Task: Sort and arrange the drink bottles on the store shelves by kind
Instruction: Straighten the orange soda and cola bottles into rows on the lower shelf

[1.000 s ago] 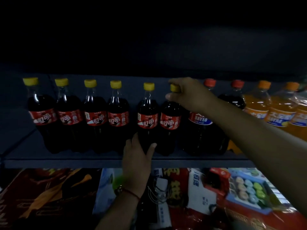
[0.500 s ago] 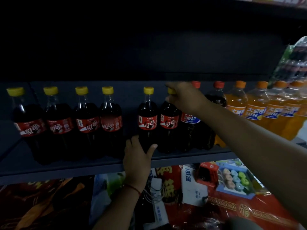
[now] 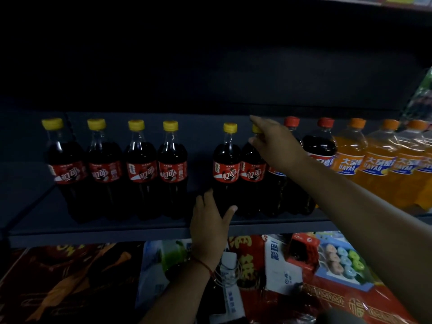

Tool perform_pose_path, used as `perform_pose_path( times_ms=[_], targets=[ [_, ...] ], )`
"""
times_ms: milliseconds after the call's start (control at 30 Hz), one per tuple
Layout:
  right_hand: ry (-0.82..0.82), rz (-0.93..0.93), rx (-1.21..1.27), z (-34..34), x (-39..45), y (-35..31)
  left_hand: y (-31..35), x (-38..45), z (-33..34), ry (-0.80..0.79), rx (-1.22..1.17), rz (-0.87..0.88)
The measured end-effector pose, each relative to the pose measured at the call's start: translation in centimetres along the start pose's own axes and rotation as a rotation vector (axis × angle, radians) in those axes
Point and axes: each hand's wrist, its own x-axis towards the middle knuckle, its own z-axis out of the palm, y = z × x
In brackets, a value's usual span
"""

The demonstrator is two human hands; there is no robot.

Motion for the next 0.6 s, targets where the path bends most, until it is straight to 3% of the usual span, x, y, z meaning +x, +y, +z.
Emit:
perform_pose_path(
  times_ms=[167,400,600],
  targets=[
    [0.022,-0.006,0.008,0.4,-0.4,-0.2,-0.6,-1.9,-2.0,-0.09,-0.007,0.052],
    [0.065,-0.054,-0.075,0.5,-1.4,-1.0,-4.1,-2.4,-9.1,0.073,0.047,0.13],
    [0.098,-0.176,-0.117,1.2,-1.0,-3.6,-7.2,0.0,-10.0,0.044,0.183,0.112]
  ],
)
